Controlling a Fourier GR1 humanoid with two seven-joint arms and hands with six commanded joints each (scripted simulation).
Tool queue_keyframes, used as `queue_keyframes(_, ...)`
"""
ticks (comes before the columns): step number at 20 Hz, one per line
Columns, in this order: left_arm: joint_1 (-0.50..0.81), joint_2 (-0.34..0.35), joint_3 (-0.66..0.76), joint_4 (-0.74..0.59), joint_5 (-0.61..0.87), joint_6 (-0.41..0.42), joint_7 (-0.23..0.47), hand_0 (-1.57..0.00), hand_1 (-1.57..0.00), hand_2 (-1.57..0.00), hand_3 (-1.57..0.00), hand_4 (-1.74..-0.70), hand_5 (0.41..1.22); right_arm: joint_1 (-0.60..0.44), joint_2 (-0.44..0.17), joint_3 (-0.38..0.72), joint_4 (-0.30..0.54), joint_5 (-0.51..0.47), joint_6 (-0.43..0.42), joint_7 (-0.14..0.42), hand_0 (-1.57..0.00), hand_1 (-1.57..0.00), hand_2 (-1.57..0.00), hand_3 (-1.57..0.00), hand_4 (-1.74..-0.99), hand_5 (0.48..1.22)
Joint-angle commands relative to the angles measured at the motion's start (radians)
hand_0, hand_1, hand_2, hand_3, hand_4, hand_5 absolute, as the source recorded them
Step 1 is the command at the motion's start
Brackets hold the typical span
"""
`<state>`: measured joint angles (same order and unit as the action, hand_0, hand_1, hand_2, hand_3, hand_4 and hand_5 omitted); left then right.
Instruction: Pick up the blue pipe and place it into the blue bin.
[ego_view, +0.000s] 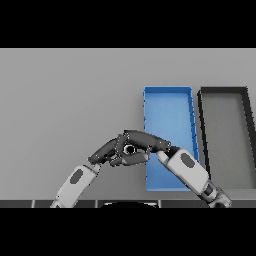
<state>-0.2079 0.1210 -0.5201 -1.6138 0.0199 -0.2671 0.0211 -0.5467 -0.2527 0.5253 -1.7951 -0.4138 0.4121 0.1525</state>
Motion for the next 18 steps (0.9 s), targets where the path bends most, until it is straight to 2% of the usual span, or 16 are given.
queue_keyframes(1,-0.001,0.02,-0.006,-0.008,-0.027,-0.01,-0.034,-1.16,-1.08,-0.98,-1.07,-1.54,1.221,-0.001,-0.005,0.013,-0.009,-0.025,-0.02,0.017,-1.54,-1.54,-1.54,-1.53,-1.483,1.179)
queue_keyframes(2,-0.011,0.029,-0.014,0.0,-0.063,-0.028,-0.036,-0.93,-0.87,-0.78,-0.85,-1.41,1.221,-0.01,-0.016,0.018,0.002,-0.036,-0.031,0.027,-1.55,-1.55,-1.55,-1.54,-1.487,1.187)
queue_keyframes(4,-0.015,0.048,-0.024,-0.003,-0.108,-0.072,-0.026,-0.59,-0.55,-0.5,-0.55,-1.22,1.221,-0.017,-0.028,0.035,0.002,-0.033,-0.045,0.04,-1.56,-1.56,-1.56,-1.55,-1.49,1.199)
queue_keyframes(5,-0.011,0.047,-0.025,-0.009,-0.131,-0.079,-0.026,-0.47,-0.44,-0.4,-0.44,-1.14,1.187,-0.019,-0.037,0.041,-0.004,-0.037,-0.047,0.041,-1.56,-1.56,-1.56,-1.55,-1.491,1.204)
queue_keyframes(7,-0.019,0.043,-0.015,0.004,-0.158,-0.079,-0.033,-0.3,-0.28,-0.26,-0.28,-1.04,1.02,-0.016,-0.048,0.053,-0.011,-0.044,-0.05,0.031,-1.56,-1.56,-1.56,-1.56,-1.493,1.21)
queue_keyframes(9,-0.021,0.039,-0.01,0.009,-0.166,-0.065,-0.046,-0.19,-0.18,-0.16,-0.18,-0.97,0.849,-0.024,-0.051,0.058,0.0,-0.043,-0.051,0.033,-1.57,-1.57,-1.57,-1.56,-1.495,1.214)
queue_keyframes(11,-0.023,0.049,-0.003,0.006,-0.164,-0.065,-0.039,-0.12,-0.12,-0.1,-0.11,-0.91,0.735,-0.038,-0.049,0.063,-0.001,-0.025,-0.068,0.036,-1.57,-1.57,-1.57,-1.57,-1.496,1.216)
queue_keyframes(14,-0.029,0.038,-0.001,0.009,-0.154,-0.067,-0.012,-0.06,-0.06,-0.05,-0.06,-0.89,0.638,-0.052,-0.055,0.067,0.001,-0.032,-0.079,0.052,-1.57,-1.57,-1.57,-1.57,-1.493,1.219)
queue_keyframes(15,-0.015,0.037,-0.003,0.014,-0.148,-0.071,-0.02,-0.05,-0.05,-0.04,-0.05,-0.89,0.617,-0.047,-0.059,0.065,0.003,-0.039,-0.075,0.035,-1.57,-1.57,-1.57,-1.57,-1.491,1.219)
queue_keyframes(18,-0.022,0.019,0.009,0.033,-0.134,-0.065,0.011,-0.03,-0.02,-0.02,-0.02,-0.89,0.576,-0.047,-0.065,0.063,0.014,-0.062,-0.074,0.031,-1.57,-1.57,-1.57,-1.57,-1.489,1.22)
